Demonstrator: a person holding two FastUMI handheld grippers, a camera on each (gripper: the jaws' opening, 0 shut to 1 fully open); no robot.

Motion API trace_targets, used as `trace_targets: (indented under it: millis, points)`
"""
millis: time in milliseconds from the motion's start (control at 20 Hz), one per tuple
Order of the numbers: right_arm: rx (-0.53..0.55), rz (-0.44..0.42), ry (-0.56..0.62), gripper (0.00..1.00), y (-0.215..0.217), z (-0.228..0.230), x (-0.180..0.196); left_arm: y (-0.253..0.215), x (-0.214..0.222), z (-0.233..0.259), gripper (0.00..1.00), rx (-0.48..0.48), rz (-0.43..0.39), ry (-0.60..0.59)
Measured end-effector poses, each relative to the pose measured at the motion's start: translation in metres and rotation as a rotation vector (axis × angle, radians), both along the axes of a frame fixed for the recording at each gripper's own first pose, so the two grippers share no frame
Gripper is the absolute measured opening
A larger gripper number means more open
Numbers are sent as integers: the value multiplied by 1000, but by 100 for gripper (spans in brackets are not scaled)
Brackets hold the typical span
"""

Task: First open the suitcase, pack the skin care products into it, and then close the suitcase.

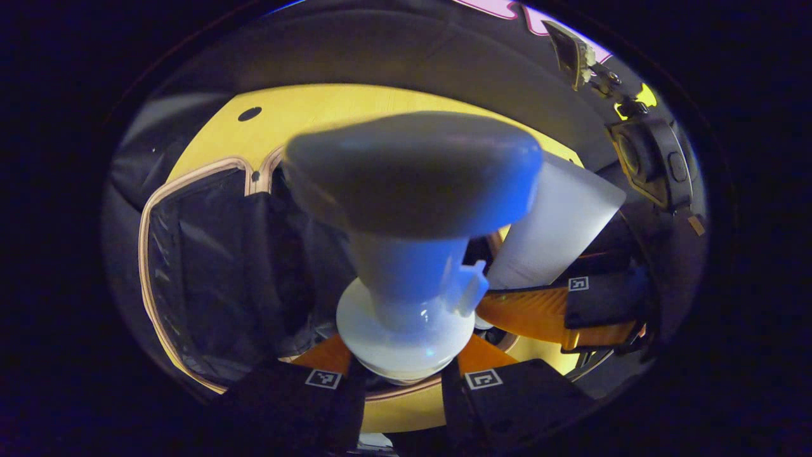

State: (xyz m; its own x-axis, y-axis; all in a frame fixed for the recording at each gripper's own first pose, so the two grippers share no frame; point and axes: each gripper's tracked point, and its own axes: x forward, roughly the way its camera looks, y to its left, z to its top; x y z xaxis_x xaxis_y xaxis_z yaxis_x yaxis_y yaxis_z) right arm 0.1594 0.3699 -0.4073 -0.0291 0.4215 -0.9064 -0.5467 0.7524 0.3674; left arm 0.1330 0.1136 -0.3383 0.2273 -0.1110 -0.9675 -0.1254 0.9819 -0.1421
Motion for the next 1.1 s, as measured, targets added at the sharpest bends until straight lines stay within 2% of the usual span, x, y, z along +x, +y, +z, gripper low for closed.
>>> trace_targets:
  millis: [100,150,250,350,400,450,500,550,600,700,750,800,850,900,950,1000,1100]
  points:
    - [-68,4,65,36,-1,-18,-3,1,-1,-6,55,8,-4,68]
    - [-74,-9,72,36,3,-25,-1,-1,-4,-10,52,3,2,106]
    - [-105,-47,119,36,3,-34,0,2,-6,-14,59,-14,45,159]
    - [-113,-80,152,36,7,-38,1,3,-13,-21,55,-18,60,207]
    - [-116,-82,159,36,9,-38,1,-1,-10,-22,55,-36,67,205]
    - [-119,-78,162,28,8,-38,0,-3,-11,-26,56,-46,75,213]
    - [-127,-95,182,28,7,-39,2,-5,-11,-34,55,-55,90,223]
    - [-127,-119,196,43,9,-40,3,-3,-5,-33,56,-66,107,223]
    - [-128,-133,213,36,9,-42,3,-3,-3,-36,57,-72,119,224]
    - [-112,-133,230,39,12,-38,2,-1,-2,-37,57,-51,118,239]
    - [-106,-128,227,33,12,-37,2,-2,-3,-41,57,-42,107,239]
    - [-107,-125,224,34,11,-37,2,-1,-2,-41,58,-38,101,241]
    - [-102,-131,225,44,13,-37,3,-2,-4,-41,59,-38,105,238]
    - [-95,-142,240,44,13,-32,1,-3,-1,-42,63,-43,112,224]
    - [-98,-157,235,39,14,-35,2,-1,1,-38,61,-48,123,216]
    - [-96,-164,226,45,13,-34,2,-4,1,-34,63,-56,132,210]
    - [-100,-164,216,46,9,-28,0,-1,5,-31,69,-47,146,179]
